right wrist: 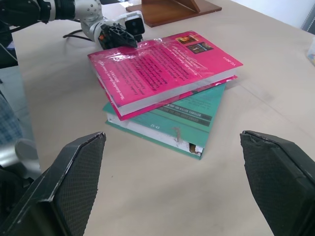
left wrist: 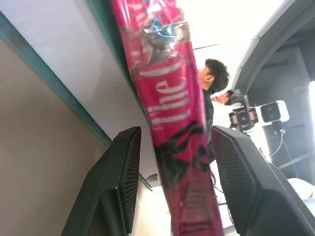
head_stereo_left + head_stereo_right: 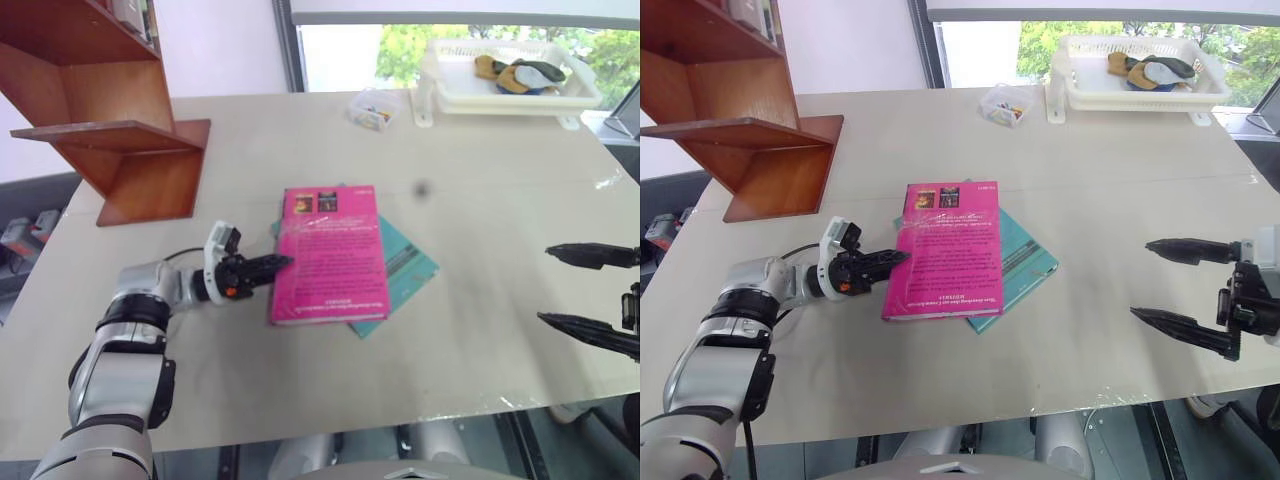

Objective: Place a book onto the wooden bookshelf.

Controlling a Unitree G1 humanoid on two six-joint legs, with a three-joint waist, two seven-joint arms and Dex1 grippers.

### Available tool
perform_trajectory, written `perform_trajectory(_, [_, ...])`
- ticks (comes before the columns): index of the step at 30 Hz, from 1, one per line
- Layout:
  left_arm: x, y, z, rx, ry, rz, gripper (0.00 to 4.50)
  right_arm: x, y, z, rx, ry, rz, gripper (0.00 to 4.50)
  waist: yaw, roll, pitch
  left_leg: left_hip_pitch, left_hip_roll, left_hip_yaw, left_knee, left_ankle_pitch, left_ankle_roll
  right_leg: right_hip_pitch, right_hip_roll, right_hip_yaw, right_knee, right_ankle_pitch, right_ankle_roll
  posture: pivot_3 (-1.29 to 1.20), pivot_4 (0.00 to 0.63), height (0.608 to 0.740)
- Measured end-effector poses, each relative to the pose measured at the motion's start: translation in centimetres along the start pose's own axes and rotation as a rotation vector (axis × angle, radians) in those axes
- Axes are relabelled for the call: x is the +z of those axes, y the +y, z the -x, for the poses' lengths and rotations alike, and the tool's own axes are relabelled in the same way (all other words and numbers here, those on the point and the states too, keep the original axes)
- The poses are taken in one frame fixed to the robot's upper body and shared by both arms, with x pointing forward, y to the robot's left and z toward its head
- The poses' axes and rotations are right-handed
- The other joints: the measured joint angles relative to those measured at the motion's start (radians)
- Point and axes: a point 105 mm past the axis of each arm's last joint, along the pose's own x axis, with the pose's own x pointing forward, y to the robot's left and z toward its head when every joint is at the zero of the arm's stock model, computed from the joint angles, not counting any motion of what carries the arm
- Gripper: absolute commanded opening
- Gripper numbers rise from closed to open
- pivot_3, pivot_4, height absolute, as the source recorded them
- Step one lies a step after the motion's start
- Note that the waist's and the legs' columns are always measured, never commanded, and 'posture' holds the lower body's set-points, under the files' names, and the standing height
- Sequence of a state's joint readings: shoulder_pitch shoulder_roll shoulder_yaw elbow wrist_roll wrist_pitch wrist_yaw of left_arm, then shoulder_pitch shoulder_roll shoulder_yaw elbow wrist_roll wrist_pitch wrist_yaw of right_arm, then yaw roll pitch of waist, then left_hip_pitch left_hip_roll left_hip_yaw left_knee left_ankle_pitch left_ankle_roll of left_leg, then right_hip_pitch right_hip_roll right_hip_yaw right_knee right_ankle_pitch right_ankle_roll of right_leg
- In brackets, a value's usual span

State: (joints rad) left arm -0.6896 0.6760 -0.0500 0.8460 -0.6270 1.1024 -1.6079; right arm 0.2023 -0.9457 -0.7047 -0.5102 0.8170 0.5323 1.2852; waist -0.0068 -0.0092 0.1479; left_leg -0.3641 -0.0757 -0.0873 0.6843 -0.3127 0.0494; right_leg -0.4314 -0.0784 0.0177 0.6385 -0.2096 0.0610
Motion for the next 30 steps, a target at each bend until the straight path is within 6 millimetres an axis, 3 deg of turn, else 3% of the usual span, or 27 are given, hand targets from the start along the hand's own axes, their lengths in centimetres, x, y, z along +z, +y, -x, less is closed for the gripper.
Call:
perform_trajectory(3, [-0.4, -0.3, -0.1, -0.026, 0.001, 0.018, 0.3, -0.1, 0.0, 0.0, -0.002, 0.004, 0.004, 4.5, 0.001, 0.0, 0.0, 0.0, 0.0, 0.0, 0.0, 0.0, 0.0, 0.0, 0.0, 0.0, 0.0, 0.0, 0.0, 0.0, 0.15, 0.74])
perform_trajectory(4, [-0.4, -0.4, -0.1, -0.028, 0.003, 0.018, 0.16, -0.1, 0.0, 0.0, -0.003, 0.003, 0.007, 4.5, 0.001, 0.0, 0.0, 0.0, 0.0, 0.0, 0.0, 0.0, 0.0, 0.0, 0.0, 0.0, 0.0, 0.0, 0.0, 0.0, 0.15, 0.74])
perform_trajectory(12, [-0.6, -0.7, -0.1, -0.032, 0.017, 0.036, 0.16, -0.3, 0.1, 0.1, -0.003, 0.007, -0.003, 4.5, 0.004, 0.0, 0.0, 0.0, 0.0, 0.0, 0.0, 0.0, 0.0, 0.0, 0.0, 0.0, 0.0, 0.0, 0.0, 0.0, 0.15, 0.74])
perform_trajectory(18, [-0.6, -2.7, 0.3, -0.097, 0.008, 0.017, 0.16, -0.5, 0.0, 0.4, -0.013, 0.012, -0.014, 4.5, 0.003, 0.0, 0.0, -0.001, 0.0, -0.001, 0.0, 0.0, 0.0, 0.0, 0.0, 0.001, 0.0, 0.0, 0.0, 0.0, 0.15, 0.74])
perform_trajectory(19, [-0.3, -4.3, 0.3, -0.14, 0.001, -0.031, 0.16, -0.5, 0.0, 0.4, -0.015, 0.012, -0.015, 4.5, 0.005, 0.0, 0.0, -0.001, 0.0, -0.001, 0.0, 0.0, 0.0, 0.0, 0.0, 0.001, -0.001, 0.0, 0.0, 0.0, 0.15, 0.74])
perform_trajectory(25, [1.5, -8.7, -1.0, -0.19, -0.017, -0.266, 0.16, 0.2, -1.1, 0.9, -0.042, -0.051, -0.014, 4.5, 0.011, -0.002, 0.001, -0.001, 0.0, -0.002, 0.0, 0.0, 0.0, 0.001, -0.001, 0.0, -0.001, 0.0, 0.0, 0.0, 0.15, 0.74])
perform_trajectory(30, [3.3, -12.6, -2.7, -0.052, 0.064, -0.681, 0.16, 3.0, -3.3, 1.8, -0.041, -0.28, -0.037, 4.5, 0.012, -0.003, 0.002, 0.0, 0.0, -0.001, 0.0, 0.0, 0.0, 0.001, -0.001, 0.001, -0.002, 0.0, 0.0, 0.0, 0.15, 0.74])
